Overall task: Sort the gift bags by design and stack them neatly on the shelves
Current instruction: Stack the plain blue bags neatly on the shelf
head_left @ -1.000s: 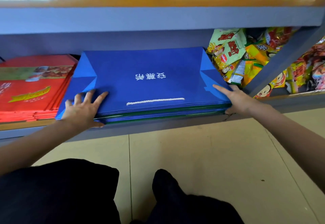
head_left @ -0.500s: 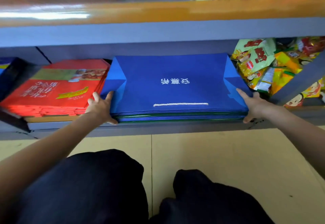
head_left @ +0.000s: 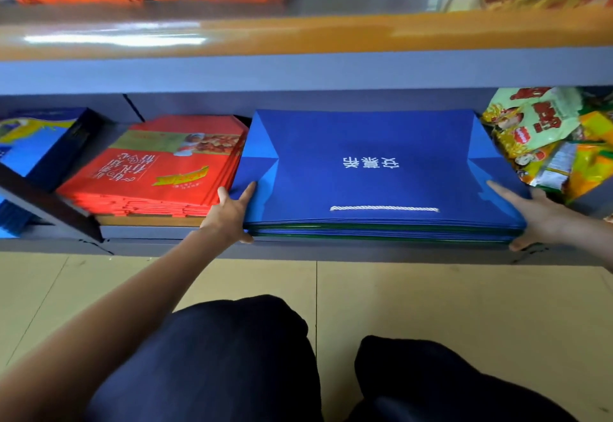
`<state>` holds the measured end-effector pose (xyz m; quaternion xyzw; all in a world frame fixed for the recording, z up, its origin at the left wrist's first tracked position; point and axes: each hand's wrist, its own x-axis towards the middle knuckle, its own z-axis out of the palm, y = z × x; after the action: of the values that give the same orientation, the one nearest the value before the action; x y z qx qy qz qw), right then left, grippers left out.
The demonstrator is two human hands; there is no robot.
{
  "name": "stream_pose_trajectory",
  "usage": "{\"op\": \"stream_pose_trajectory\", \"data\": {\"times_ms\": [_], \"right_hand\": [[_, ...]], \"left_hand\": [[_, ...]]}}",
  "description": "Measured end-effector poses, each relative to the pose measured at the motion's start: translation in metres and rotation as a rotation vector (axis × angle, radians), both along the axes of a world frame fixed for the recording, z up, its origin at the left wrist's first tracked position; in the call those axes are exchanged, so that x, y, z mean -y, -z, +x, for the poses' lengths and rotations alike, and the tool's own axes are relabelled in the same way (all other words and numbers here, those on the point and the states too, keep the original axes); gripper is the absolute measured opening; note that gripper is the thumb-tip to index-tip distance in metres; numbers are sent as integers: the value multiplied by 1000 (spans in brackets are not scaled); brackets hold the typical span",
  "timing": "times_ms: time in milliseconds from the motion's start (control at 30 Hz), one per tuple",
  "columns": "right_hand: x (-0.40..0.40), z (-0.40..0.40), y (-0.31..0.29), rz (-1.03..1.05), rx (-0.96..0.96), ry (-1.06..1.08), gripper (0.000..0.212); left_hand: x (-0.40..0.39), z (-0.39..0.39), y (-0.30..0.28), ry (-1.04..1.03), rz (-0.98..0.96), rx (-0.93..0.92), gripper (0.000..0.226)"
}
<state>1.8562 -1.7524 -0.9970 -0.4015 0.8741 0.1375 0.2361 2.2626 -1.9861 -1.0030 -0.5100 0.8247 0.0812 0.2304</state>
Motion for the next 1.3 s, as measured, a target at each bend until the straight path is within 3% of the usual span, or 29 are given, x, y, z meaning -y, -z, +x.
{"op": "stream_pose_trajectory", "data": {"times_ms": [533, 733, 833, 900, 967, 1033, 1133, 1300], "right_hand": [[15, -7, -3, 151, -41, -57, 139], [9, 7, -11, 154, -96, -30, 134], [21, 31, -23, 88, -139, -212, 125], [35, 57, -26, -68, -11, -364, 115], [53, 84, -24, -228, 166, -458, 103], [72, 105, -19, -307, 299, -490, 91], [93, 120, -11, -335, 351, -493, 82], [107, 125, -7, -354, 234, -565, 77]], "left_hand": [[24, -4, -3, 134, 18, 128, 125], [5, -9, -7, 60, 11, 165, 123], [-20, -23, -14, 22, -140, 298, 117], [-37, -37, -15, 130, -222, 329, 112], [-45, -54, -11, 337, -267, 208, 104], [-47, -71, -8, 535, -211, -33, 93], [-39, -90, -6, 586, -34, -317, 82], [-22, -93, -3, 601, -43, -353, 78]]}}
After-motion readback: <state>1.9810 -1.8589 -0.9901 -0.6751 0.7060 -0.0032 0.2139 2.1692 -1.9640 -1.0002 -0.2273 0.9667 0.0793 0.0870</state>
